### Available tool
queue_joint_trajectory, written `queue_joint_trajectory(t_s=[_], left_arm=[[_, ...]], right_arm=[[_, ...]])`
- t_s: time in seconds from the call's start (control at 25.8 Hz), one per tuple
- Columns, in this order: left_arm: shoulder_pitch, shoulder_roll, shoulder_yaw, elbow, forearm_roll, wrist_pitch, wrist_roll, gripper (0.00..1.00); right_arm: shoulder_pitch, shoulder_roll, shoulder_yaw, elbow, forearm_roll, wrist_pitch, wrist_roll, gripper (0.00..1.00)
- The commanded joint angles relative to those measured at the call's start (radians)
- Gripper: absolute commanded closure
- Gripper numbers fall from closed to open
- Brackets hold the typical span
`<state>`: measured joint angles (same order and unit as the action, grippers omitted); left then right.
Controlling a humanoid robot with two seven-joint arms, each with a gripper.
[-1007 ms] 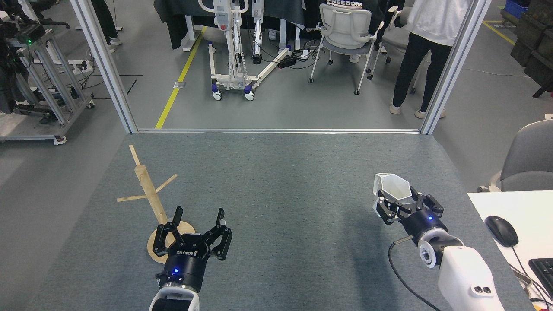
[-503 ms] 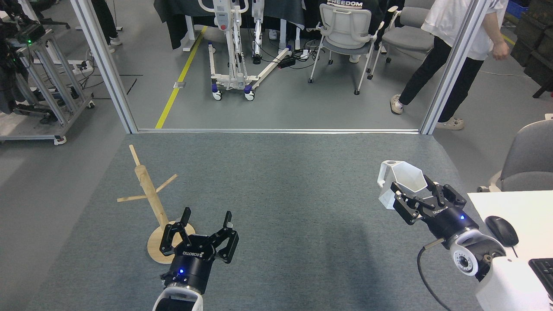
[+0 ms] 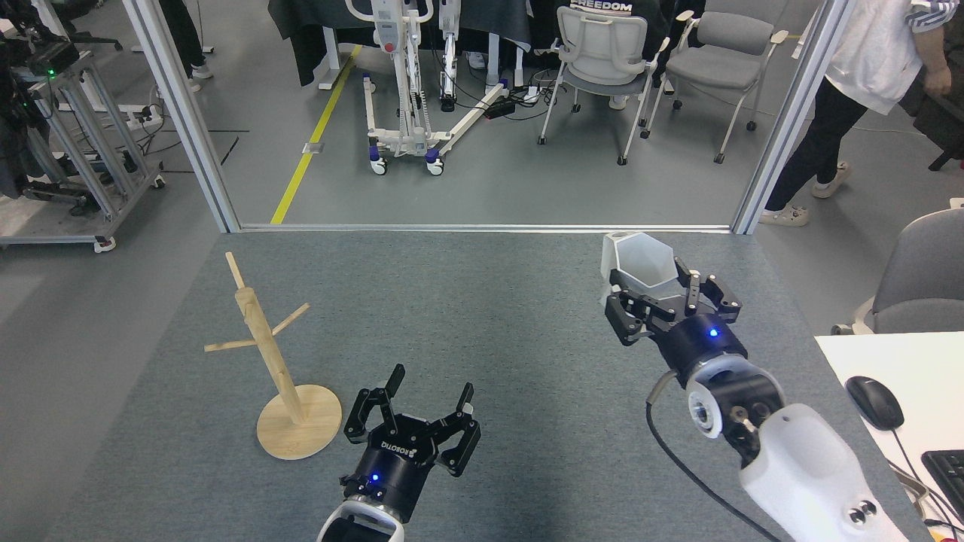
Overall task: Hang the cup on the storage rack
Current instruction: 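Carry the cup with the right gripper toward the left gripper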
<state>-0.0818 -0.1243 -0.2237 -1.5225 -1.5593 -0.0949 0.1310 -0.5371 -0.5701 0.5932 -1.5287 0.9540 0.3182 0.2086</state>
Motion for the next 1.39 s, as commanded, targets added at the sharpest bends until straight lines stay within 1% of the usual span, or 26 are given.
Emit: queue_joint_trajectory(t_s=[0.0,0.15,0.23,0.31,0.46,0.58,0.74,0.77,0.89,1.05,1.16,1.24,1.36], left_arm=[[-0.036,-0.005,-0.062,0.021,0.005,0.118,-0.016,0.01],[-0.076,-0.006,-0.141,0.061,0.007,0.284,-0.106,0.01],[-0.098,-0.008,-0.186,0.077,0.007,0.334,-0.125,0.01],[-0.125,-0.008,-0.214,0.096,0.007,0.368,-0.128,0.01],[-0.161,-0.011,-0.235,0.097,0.007,0.440,-0.128,0.01],[-0.173,-0.011,-0.238,0.088,0.005,0.469,-0.130,0.02],[-0.184,-0.011,-0.273,0.073,0.005,0.491,-0.199,0.03],[-0.190,-0.011,-0.292,0.078,0.005,0.492,-0.209,0.05],[-0.214,-0.012,-0.338,0.085,0.005,0.492,-0.214,0.05],[-0.243,-0.012,-0.339,0.087,0.007,0.495,-0.215,0.07],[-0.269,-0.012,-0.339,0.090,0.008,0.520,-0.217,0.07],[-0.291,-0.012,-0.339,0.108,0.015,0.523,-0.223,0.07],[-0.303,-0.012,-0.339,0.114,0.024,0.523,-0.223,0.07]], right_arm=[[-0.093,0.044,0.131,-0.016,0.002,0.182,0.049,1.00],[-0.178,0.113,0.246,-0.021,0.000,0.372,0.067,1.00],[-0.201,0.147,0.298,-0.021,0.002,0.455,0.083,1.00],[-0.230,0.173,0.335,-0.024,0.002,0.504,0.113,1.00],[-0.262,0.196,0.362,-0.036,0.003,0.558,0.229,1.00],[-0.281,0.217,0.381,-0.034,0.003,0.596,0.259,1.00],[-0.299,0.289,0.410,-0.024,0.002,0.679,0.271,1.00],[-0.305,0.299,0.412,-0.024,0.003,0.693,0.281,1.00],[-0.307,0.312,0.416,-0.024,0.012,0.703,0.302,1.00],[-0.310,0.314,0.415,-0.019,0.014,0.702,0.302,1.00],[-0.310,0.328,0.415,-0.019,0.017,0.703,0.302,1.00],[-0.305,0.338,0.416,-0.019,0.034,0.699,0.302,1.00],[-0.297,0.342,0.415,-0.021,0.075,0.690,0.304,1.00]])
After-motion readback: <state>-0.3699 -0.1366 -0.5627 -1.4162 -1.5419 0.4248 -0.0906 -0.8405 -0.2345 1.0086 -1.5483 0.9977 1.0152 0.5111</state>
